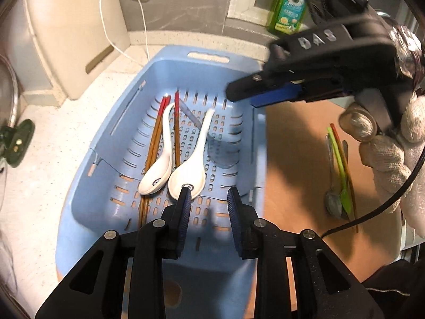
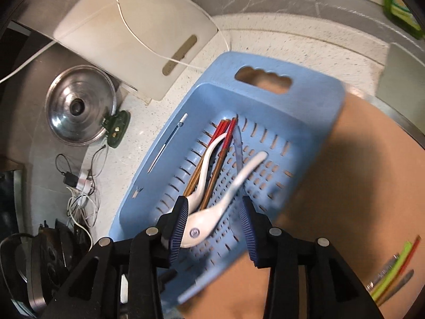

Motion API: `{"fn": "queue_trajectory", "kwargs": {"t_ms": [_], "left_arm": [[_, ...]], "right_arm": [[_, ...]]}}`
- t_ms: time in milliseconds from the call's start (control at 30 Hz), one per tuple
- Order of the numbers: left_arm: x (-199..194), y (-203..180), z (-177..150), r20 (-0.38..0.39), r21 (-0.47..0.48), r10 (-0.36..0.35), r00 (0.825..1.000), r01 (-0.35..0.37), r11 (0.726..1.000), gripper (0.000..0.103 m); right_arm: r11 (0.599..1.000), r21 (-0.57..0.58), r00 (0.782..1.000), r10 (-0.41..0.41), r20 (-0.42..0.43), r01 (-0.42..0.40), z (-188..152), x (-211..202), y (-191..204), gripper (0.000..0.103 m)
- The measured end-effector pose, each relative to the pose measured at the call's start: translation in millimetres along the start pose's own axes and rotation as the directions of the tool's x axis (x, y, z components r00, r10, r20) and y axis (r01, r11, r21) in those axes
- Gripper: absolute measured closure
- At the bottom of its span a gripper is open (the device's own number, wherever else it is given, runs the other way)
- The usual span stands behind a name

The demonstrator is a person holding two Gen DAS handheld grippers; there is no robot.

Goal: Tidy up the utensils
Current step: 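Open the right tool to release the spoon and move back over the mat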

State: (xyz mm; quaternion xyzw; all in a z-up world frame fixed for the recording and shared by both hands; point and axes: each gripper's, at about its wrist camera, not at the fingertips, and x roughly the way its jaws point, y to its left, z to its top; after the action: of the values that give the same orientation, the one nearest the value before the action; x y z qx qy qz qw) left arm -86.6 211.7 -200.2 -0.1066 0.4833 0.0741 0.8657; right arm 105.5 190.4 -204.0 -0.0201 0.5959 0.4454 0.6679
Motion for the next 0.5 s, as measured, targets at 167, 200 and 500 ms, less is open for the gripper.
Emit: {"fn": "queue_trajectory", "kwargs": {"t_ms": [167, 200, 500], "left_arm": [[-16.3, -15.9, -3.7, 0.044, 0.010, 0.001, 0.999, -0.001, 1.000, 0.076], [-17.6, -19.5, -4.4, 0.049, 0.011, -0.003, 0.999, 0.003, 1.000, 0.076], [-17.9, -62.8, -10.9, 0.047, 0.046, -0.047, 0.998, 0.045, 0.998, 0.076]], "right_arm": [[1.000, -0.012, 0.999, -0.001, 0.049, 0.002, -20.6, -34.5, -14.3, 0.065], [1.000, -0.016, 0.998, -0.005, 0.064, 0.006, -25.0, -41.5, -17.1, 0.065], [0.997, -0.019, 0.974, -0.071, 0.214, 0.077, -72.4, -110.5, -68.3, 0.049]]}}
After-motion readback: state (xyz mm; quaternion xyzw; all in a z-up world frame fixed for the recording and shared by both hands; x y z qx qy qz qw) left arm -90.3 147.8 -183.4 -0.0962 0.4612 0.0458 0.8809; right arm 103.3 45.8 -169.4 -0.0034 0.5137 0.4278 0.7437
